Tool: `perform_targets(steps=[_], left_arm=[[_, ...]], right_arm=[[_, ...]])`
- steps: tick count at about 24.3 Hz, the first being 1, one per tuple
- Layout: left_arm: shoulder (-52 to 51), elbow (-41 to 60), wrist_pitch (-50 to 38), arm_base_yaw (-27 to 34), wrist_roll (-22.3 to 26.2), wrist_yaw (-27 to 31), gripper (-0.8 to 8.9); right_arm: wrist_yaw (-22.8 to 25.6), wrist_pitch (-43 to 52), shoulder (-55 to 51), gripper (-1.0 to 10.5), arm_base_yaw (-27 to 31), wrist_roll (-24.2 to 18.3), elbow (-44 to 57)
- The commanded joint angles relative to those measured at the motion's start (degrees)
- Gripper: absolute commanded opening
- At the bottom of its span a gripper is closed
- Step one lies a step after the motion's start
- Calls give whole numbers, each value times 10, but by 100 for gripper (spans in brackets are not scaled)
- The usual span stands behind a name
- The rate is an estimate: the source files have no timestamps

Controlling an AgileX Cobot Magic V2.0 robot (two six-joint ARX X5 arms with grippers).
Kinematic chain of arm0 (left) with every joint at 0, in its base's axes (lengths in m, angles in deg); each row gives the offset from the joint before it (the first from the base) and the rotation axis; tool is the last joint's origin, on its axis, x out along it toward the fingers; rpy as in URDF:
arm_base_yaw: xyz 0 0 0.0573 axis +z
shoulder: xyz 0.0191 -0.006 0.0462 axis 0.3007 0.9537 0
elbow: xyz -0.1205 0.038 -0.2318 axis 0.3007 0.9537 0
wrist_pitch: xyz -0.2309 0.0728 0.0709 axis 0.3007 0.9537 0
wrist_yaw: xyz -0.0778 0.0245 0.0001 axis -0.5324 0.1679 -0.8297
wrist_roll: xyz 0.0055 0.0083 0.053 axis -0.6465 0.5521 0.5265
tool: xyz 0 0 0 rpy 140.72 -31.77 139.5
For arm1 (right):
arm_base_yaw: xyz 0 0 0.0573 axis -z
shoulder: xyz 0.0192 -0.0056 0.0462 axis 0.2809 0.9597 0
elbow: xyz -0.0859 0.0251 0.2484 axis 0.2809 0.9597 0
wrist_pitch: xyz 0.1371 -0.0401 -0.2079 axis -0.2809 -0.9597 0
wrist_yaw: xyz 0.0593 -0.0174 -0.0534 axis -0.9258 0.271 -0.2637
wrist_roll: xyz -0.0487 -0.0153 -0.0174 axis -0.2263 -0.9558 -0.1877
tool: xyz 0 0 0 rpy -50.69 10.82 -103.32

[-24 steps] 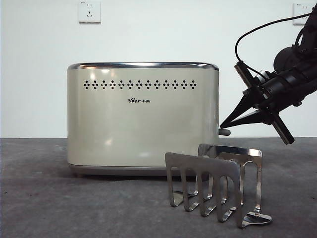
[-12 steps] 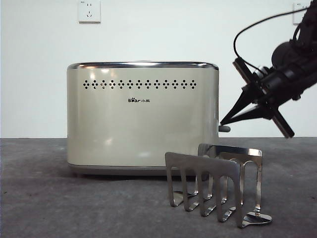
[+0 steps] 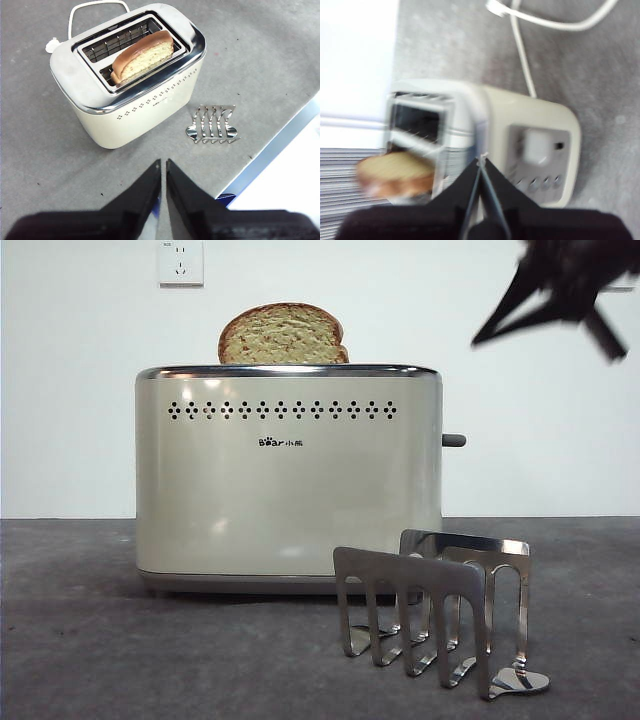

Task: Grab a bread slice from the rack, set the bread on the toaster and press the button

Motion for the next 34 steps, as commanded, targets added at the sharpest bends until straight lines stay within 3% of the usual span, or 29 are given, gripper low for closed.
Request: perform_targets(steps=[1,4,7,10,17,24,29,32,34], left_arm=[[-2,4,-2,2,7,0,18],[0,4,-2,2,7,2,18],[10,4,-2,2,7,2,18],[21,4,-2,2,7,2,18],[64,4,-2,2,7,2,18],[116,4,-2,3,7,2,18],[122,4,-2,58,8,-2,18],[109,13,-19,99,72,1,18],[81,49,-84,134,111,1,18]], right_arm=[[17,-36,-62,0,0,-40,-15],[65,-124,-141,0,0,-105,-51],[101,-221,-202,0,0,-230,-109],[118,-275,-223,0,0,-301,-147],[161,-378,-223,0,0,-309,-231],[165,-392,-221,0,0,-309,-248],[169,-392,-208,0,0,-309,-248],[172,-392,-197,0,0,-309,-248],[173,-392,-190,0,0,-309,-248]])
